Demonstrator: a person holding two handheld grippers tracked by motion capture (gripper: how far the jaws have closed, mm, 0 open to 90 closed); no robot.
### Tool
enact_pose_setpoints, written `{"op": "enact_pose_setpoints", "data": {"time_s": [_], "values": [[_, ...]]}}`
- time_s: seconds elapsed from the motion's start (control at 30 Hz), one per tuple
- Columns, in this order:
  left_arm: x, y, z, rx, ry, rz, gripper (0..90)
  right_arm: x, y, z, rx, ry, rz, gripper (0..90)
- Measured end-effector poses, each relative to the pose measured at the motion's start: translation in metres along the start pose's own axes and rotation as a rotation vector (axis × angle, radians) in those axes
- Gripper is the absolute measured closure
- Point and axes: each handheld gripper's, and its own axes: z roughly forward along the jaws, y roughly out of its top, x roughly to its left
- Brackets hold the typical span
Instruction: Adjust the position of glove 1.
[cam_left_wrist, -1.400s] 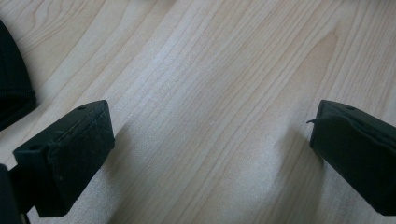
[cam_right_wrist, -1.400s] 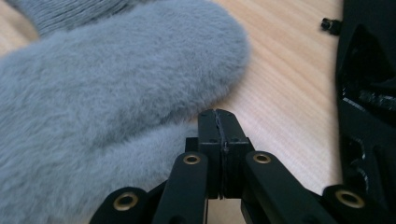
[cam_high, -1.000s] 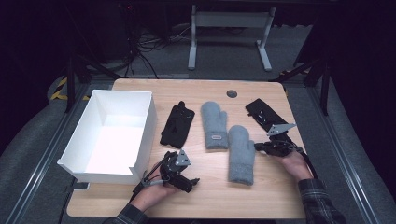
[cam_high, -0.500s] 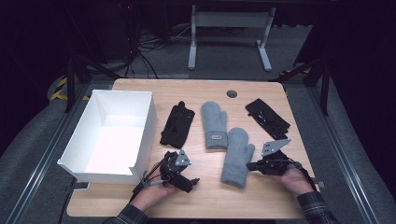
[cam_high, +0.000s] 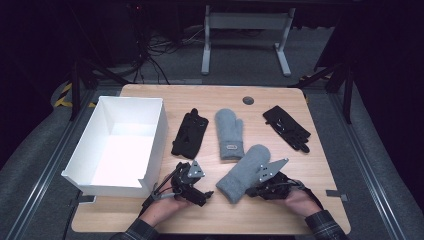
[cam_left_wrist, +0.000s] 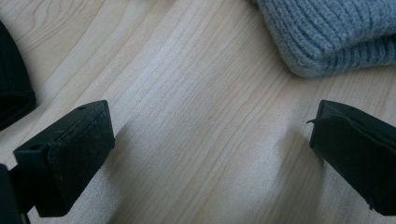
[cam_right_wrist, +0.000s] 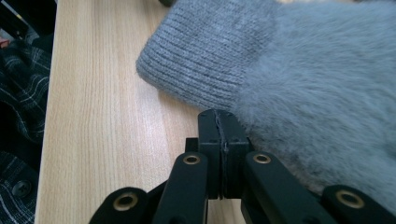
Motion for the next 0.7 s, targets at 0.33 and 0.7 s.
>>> {"op": "enact_pose_setpoints", "data": {"time_s": [0.33,0.7], "values": [[0.0,0.0,0.0,0.0,-0.001,0.001,0.1,-0.013,-0.015,-0.026,-0.065,-0.14,0.081,81.0],[0.001,0.012,-0.007,0.077,0.028,-0.022,7.6,-0.027,-0.05,-0.046,-0.098,-0.407,0.217,40.0]]}}
